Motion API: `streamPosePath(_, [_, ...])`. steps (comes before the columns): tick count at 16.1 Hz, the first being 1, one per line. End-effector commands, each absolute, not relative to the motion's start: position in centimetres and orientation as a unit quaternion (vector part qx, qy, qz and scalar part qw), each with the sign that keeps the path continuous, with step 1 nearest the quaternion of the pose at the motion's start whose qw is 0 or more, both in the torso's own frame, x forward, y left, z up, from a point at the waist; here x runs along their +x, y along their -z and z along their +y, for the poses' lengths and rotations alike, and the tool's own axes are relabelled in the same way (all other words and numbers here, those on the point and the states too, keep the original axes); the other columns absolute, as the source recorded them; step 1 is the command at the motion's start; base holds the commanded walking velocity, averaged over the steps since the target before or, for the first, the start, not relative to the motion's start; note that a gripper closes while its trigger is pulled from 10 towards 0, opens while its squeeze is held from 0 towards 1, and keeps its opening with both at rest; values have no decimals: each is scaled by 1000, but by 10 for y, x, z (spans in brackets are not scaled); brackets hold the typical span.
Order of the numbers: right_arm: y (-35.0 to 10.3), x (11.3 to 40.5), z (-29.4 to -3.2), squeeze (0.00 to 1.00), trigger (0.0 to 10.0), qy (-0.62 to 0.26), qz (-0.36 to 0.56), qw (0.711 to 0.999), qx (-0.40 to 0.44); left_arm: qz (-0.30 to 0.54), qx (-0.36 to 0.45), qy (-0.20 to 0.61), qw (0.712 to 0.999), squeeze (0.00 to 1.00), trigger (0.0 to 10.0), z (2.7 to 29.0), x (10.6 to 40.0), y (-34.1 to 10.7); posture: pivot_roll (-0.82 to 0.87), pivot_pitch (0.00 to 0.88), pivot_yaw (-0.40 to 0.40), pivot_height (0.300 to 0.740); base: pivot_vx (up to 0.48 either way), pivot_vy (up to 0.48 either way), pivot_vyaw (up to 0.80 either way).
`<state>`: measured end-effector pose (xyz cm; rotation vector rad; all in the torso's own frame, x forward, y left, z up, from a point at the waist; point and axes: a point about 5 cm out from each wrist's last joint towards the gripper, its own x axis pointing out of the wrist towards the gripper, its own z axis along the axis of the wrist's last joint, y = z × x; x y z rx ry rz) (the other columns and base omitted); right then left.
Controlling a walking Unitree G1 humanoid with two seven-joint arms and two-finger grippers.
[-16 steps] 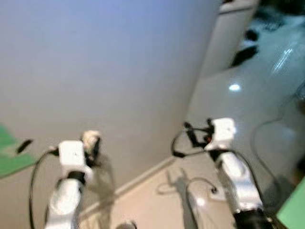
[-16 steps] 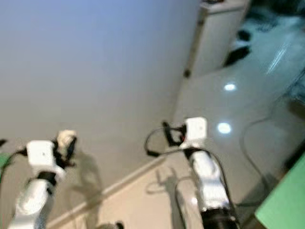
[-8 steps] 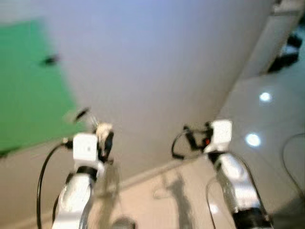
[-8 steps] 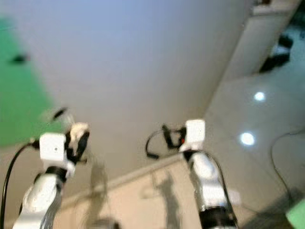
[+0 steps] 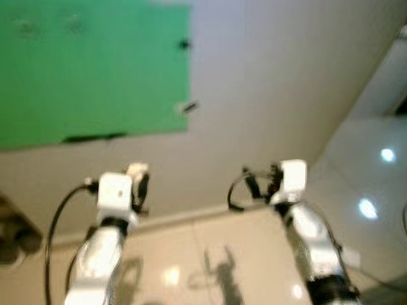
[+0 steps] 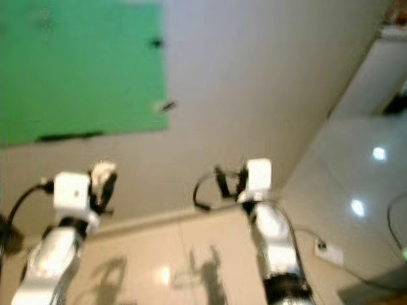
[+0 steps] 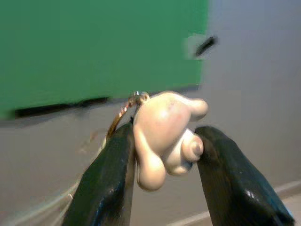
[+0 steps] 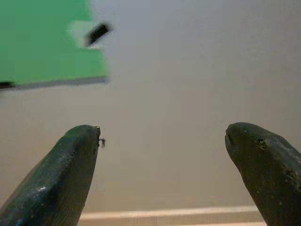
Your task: Hang keys on a hook
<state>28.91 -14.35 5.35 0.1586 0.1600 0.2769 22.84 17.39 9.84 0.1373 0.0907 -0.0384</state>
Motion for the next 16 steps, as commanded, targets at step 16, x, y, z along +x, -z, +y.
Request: streamPosePath(16, [-110, 330, -110, 0, 10000, -382, 68, 920, 52, 8, 188, 158, 969, 0, 10000, 245, 298, -160, 59, 0, -48, 740, 0, 0, 229])
